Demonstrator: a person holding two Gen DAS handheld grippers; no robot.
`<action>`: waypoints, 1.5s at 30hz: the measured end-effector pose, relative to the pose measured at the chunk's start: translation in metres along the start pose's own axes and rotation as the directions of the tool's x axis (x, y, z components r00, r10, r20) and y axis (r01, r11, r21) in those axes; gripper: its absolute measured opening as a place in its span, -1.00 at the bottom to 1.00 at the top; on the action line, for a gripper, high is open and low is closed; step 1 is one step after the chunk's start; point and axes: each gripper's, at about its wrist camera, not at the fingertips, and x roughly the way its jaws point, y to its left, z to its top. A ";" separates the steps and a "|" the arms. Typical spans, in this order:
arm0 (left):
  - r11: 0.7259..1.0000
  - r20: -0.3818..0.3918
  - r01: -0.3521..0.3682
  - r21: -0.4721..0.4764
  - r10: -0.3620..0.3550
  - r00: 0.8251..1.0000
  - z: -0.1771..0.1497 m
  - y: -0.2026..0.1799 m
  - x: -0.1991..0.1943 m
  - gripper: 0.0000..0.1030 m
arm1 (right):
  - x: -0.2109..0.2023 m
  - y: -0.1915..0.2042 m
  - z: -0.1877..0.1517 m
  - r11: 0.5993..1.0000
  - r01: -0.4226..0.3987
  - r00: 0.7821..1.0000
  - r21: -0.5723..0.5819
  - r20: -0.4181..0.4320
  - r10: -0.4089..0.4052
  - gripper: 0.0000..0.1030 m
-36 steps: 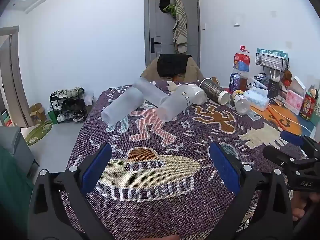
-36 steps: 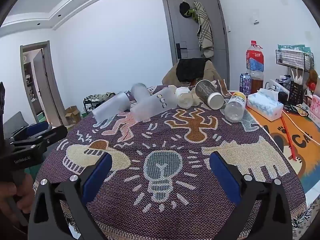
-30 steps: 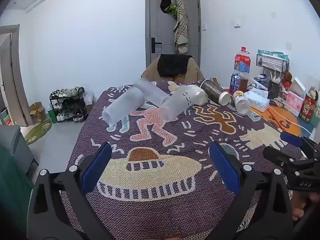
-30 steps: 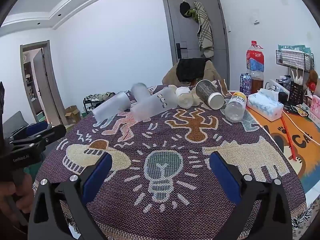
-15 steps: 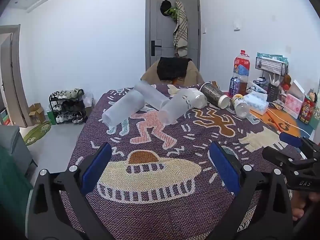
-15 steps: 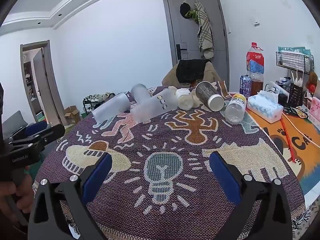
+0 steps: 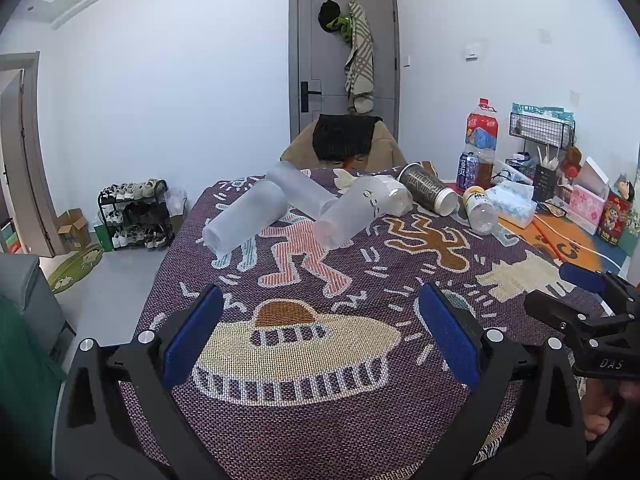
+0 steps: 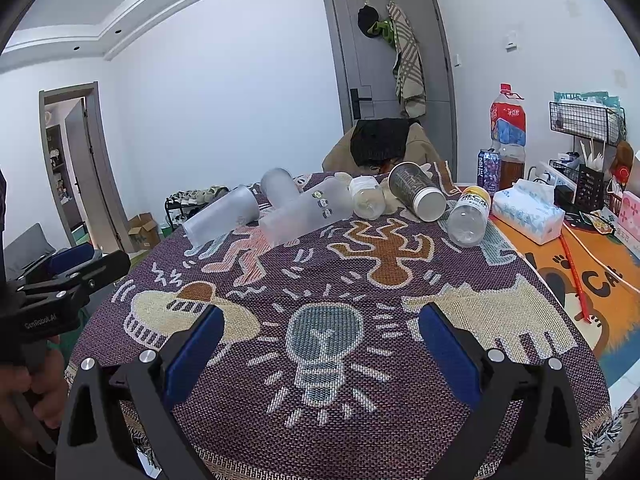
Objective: Flip cup upright
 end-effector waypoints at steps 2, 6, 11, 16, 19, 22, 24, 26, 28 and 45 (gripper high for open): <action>1.000 0.000 -0.002 -0.001 0.002 1.000 0.000 0.000 -0.001 0.89 | 0.000 0.000 0.000 1.000 0.002 1.000 0.000 -0.001 -0.002 0.86; 1.000 0.002 -0.004 -0.002 0.004 1.000 0.001 0.000 -0.002 0.89 | 0.000 0.000 -0.001 1.000 0.000 1.000 0.001 -0.001 0.000 0.86; 1.000 0.000 -0.003 -0.001 0.003 1.000 0.001 0.000 -0.001 0.89 | -0.001 0.001 -0.001 1.000 0.006 1.000 -0.004 -0.001 -0.006 0.86; 1.000 0.002 -0.002 -0.003 0.002 1.000 0.001 0.000 -0.001 0.89 | -0.001 0.002 -0.001 1.000 0.005 1.000 -0.004 -0.001 -0.005 0.86; 1.000 0.001 -0.002 -0.002 0.002 1.000 0.000 0.000 -0.001 0.89 | -0.001 0.002 -0.001 1.000 0.005 1.000 -0.003 -0.002 -0.005 0.86; 1.000 0.001 -0.002 -0.002 0.002 1.000 0.000 0.001 -0.001 0.89 | -0.001 0.002 -0.002 1.000 0.005 1.000 -0.003 -0.002 -0.005 0.86; 1.000 0.001 -0.004 -0.002 0.004 1.000 0.000 0.001 -0.001 0.89 | 0.000 0.002 -0.002 1.000 0.005 1.000 -0.002 -0.003 -0.005 0.86; 1.000 0.000 -0.003 -0.006 0.003 1.000 -0.001 0.001 -0.001 0.89 | 0.000 0.003 -0.002 1.000 0.004 1.000 -0.002 -0.005 -0.004 0.86; 1.000 -0.001 -0.003 -0.006 0.003 1.000 -0.001 0.002 -0.001 0.89 | 0.002 0.004 -0.003 1.000 0.005 1.000 -0.005 -0.008 -0.005 0.86; 1.000 -0.005 -0.002 -0.006 0.002 1.000 -0.004 0.002 0.001 0.89 | 0.003 0.006 -0.002 1.000 0.004 1.000 0.002 -0.014 -0.004 0.86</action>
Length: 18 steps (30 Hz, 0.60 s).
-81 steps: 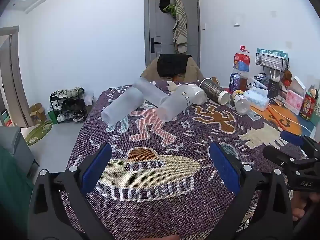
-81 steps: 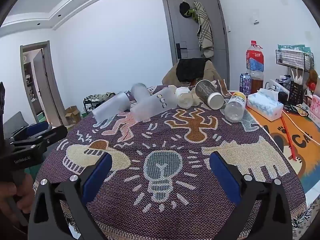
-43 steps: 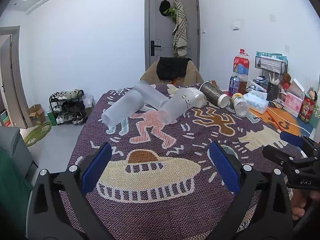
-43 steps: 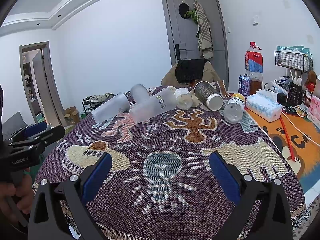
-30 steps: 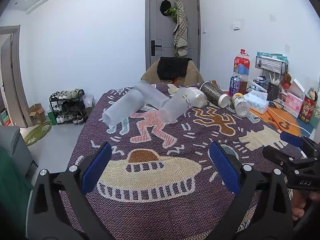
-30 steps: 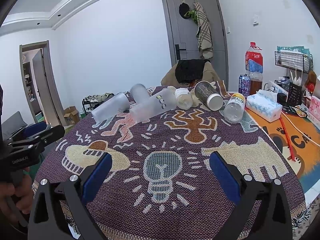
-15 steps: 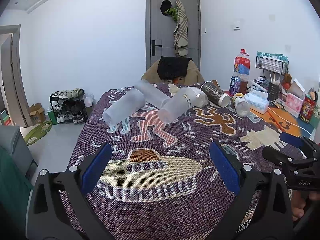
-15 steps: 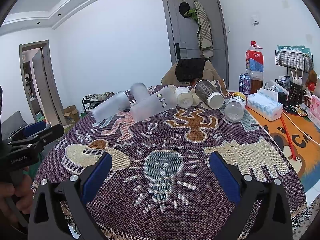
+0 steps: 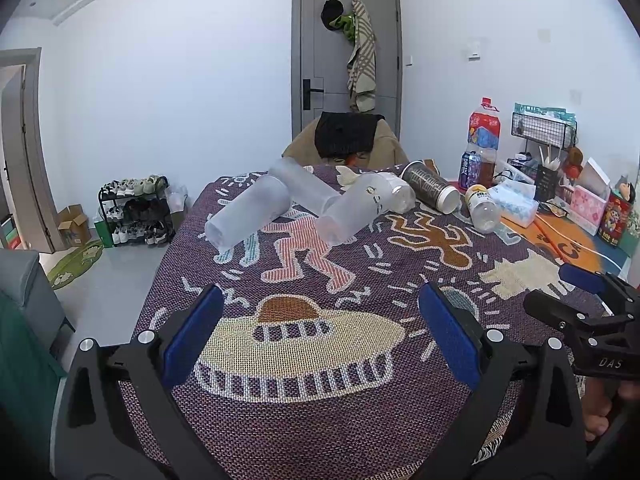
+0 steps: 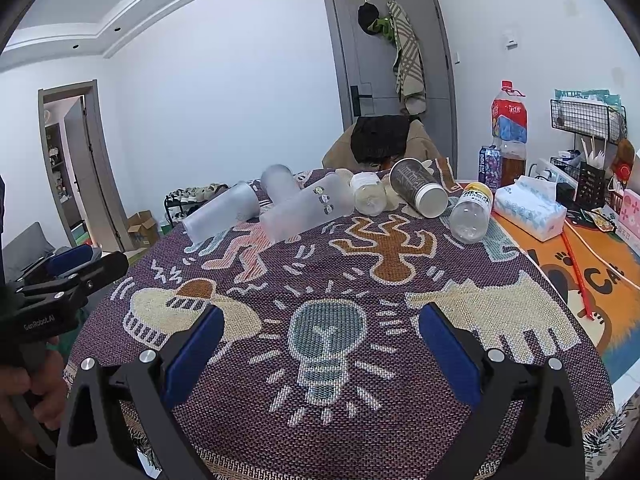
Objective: Flip cup upright
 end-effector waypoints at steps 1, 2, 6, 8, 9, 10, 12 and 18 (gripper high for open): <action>1.000 -0.002 -0.001 0.000 0.001 1.000 0.000 0.000 0.001 0.89 | 0.000 0.000 0.000 1.000 0.000 1.000 0.001 -0.001 0.000 0.86; 1.000 -0.003 -0.001 0.000 0.001 1.000 0.000 0.000 0.001 0.89 | 0.001 -0.001 0.000 1.000 0.000 1.000 0.002 -0.002 0.000 0.86; 1.000 -0.011 -0.003 -0.007 0.003 1.000 0.001 0.000 0.004 0.89 | 0.005 -0.006 0.000 1.000 -0.003 1.000 0.011 -0.012 0.003 0.86; 1.000 -0.016 -0.002 -0.013 0.002 1.000 0.001 0.001 0.007 0.89 | 0.008 -0.009 0.001 1.000 -0.004 1.000 0.016 -0.016 0.004 0.86; 1.000 -0.020 -0.003 -0.015 0.002 1.000 0.001 0.001 0.009 0.89 | 0.011 -0.011 0.002 1.000 -0.004 1.000 0.018 -0.020 0.005 0.86; 1.000 -0.024 -0.004 -0.018 0.003 1.000 0.002 0.002 0.012 0.89 | 0.013 -0.012 0.003 1.000 -0.005 1.000 0.019 -0.023 0.006 0.86; 1.000 -0.032 -0.005 -0.021 0.005 0.999 0.004 0.002 0.017 0.89 | 0.017 -0.016 0.007 1.000 -0.007 1.000 0.027 -0.028 0.007 0.86; 0.999 -0.042 -0.005 -0.039 0.004 0.999 0.020 0.003 0.037 0.89 | 0.035 -0.025 0.026 0.999 -0.007 0.999 0.031 -0.045 0.008 0.86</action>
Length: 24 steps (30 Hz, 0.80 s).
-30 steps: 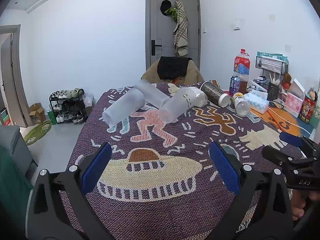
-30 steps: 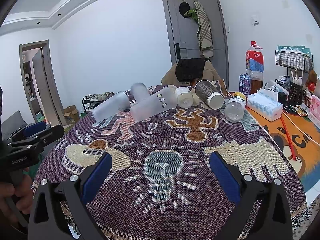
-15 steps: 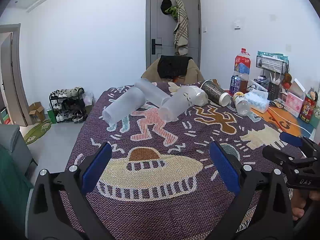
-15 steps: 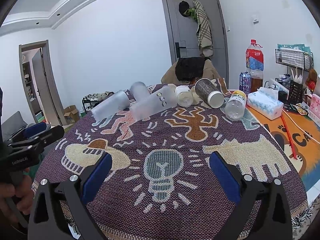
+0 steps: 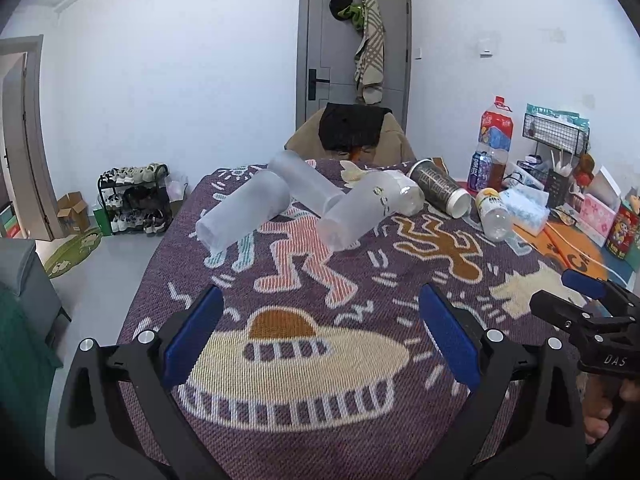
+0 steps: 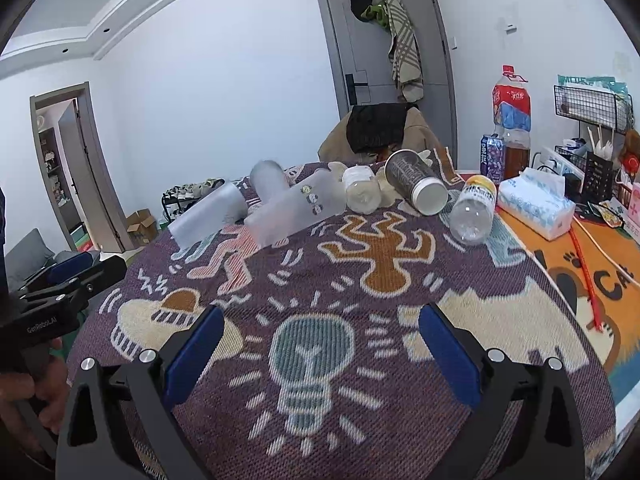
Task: Flip cup upright
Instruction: 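Move the right gripper toward the white paper-wrapped cup lying on its side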
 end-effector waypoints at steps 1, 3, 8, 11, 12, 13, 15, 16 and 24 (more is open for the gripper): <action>1.000 -0.002 0.001 -0.005 -0.001 1.000 0.004 0.000 0.004 0.89 | 0.002 -0.001 0.003 1.000 -0.002 1.000 0.001 -0.001 0.002 0.86; 1.000 -0.005 0.001 -0.013 -0.001 1.000 0.009 0.001 0.009 0.89 | 0.008 -0.004 0.011 1.000 -0.003 1.000 0.000 -0.005 0.003 0.86; 1.000 -0.026 0.003 -0.014 -0.003 1.000 0.022 -0.001 0.027 0.89 | 0.022 -0.011 0.026 1.000 -0.004 1.000 0.004 -0.015 0.004 0.86; 1.000 -0.036 0.008 -0.015 -0.009 0.999 0.031 -0.002 0.037 0.89 | 0.029 -0.016 0.035 1.000 -0.001 1.000 0.011 -0.020 0.001 0.86; 1.000 -0.036 0.008 -0.012 -0.008 0.999 0.034 -0.003 0.039 0.89 | 0.031 -0.018 0.038 1.000 -0.001 1.000 0.012 -0.020 0.001 0.86; 1.000 -0.036 0.007 -0.009 -0.007 0.999 0.038 -0.004 0.042 0.89 | 0.033 -0.021 0.041 1.000 -0.001 1.000 0.016 -0.021 0.001 0.86; 1.000 -0.041 0.009 -0.009 -0.010 0.999 0.043 -0.006 0.048 0.89 | 0.037 -0.026 0.046 1.000 0.002 1.000 0.022 -0.024 -0.001 0.86; 1.000 -0.043 0.012 -0.009 -0.013 0.999 0.046 -0.006 0.050 0.89 | 0.038 -0.028 0.048 1.000 0.004 1.000 0.026 -0.026 -0.003 0.86; 1.000 -0.060 0.018 -0.011 -0.018 0.998 0.067 -0.011 0.074 0.89 | 0.052 -0.048 0.074 0.999 0.010 0.999 0.033 -0.039 -0.009 0.86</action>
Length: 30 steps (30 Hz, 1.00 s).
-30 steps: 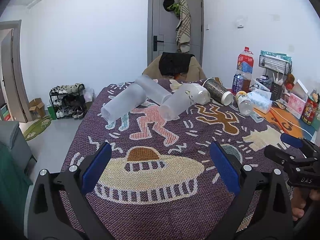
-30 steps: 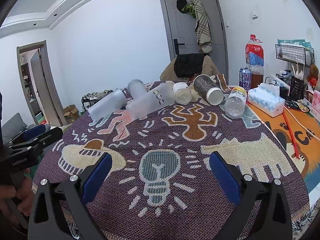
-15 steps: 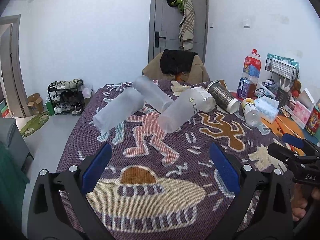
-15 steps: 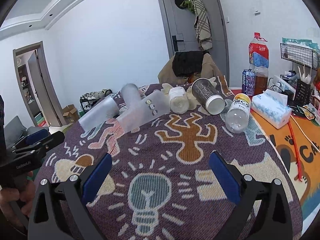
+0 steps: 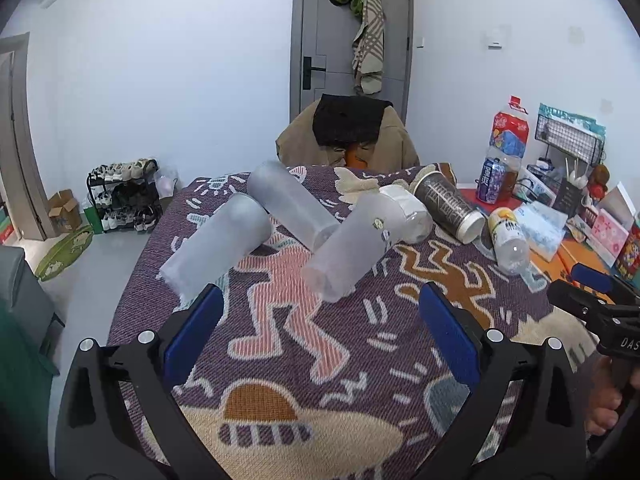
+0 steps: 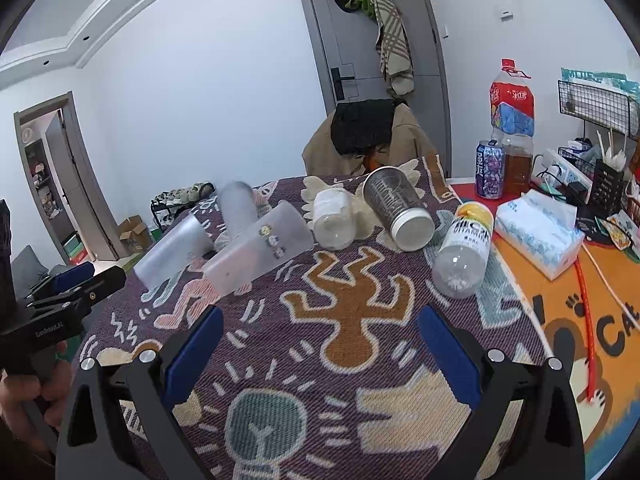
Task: Flip cup upright
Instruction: 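Move the right gripper toward the white paper-wrapped cup lying on its side, then close the right gripper around the body of the white paper-wrapped cup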
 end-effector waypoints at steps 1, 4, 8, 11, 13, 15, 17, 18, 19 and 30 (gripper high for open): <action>1.000 0.002 0.002 -0.006 -0.002 1.000 0.002 0.000 0.003 0.89 | 0.002 -0.001 0.004 1.000 0.001 1.000 -0.008 -0.002 -0.001 0.86; 1.000 0.007 0.006 -0.017 -0.006 1.000 0.009 0.000 0.009 0.89 | 0.009 -0.006 0.020 0.999 0.017 1.000 -0.044 -0.005 -0.017 0.86; 0.999 0.009 0.007 -0.033 -0.006 1.000 0.016 0.000 0.017 0.89 | 0.027 -0.012 0.035 0.998 0.002 0.999 -0.061 -0.043 -0.005 0.86; 0.999 0.005 0.002 -0.043 -0.002 1.000 0.020 0.002 0.023 0.89 | 0.048 -0.017 0.048 0.998 -0.018 0.996 -0.055 -0.083 0.014 0.81; 0.999 0.002 -0.004 -0.053 0.004 1.000 0.022 0.005 0.028 0.89 | 0.063 -0.021 0.058 0.999 -0.037 0.994 -0.040 -0.109 0.032 0.77; 0.998 0.000 -0.015 -0.062 0.015 1.000 0.023 0.008 0.031 0.89 | 0.074 -0.020 0.065 0.998 -0.038 0.993 -0.046 -0.118 0.032 0.74; 0.997 0.003 -0.030 -0.067 0.030 1.000 0.025 0.011 0.036 0.89 | 0.090 -0.022 0.077 0.998 -0.032 0.990 -0.056 -0.136 0.024 0.73; 0.997 0.004 -0.037 -0.068 0.037 0.999 0.026 0.012 0.038 0.89 | 0.095 -0.022 0.081 0.998 -0.036 0.989 -0.054 -0.144 0.028 0.71; 0.996 0.004 -0.047 -0.076 0.048 0.999 0.027 0.015 0.042 0.89 | 0.106 -0.023 0.088 0.998 -0.039 0.987 -0.048 -0.159 0.031 0.69; 0.982 -0.039 -0.112 -0.151 0.107 0.993 0.030 0.046 0.076 0.89 | 0.213 -0.025 0.119 0.996 -0.080 0.941 0.024 -0.327 0.084 0.28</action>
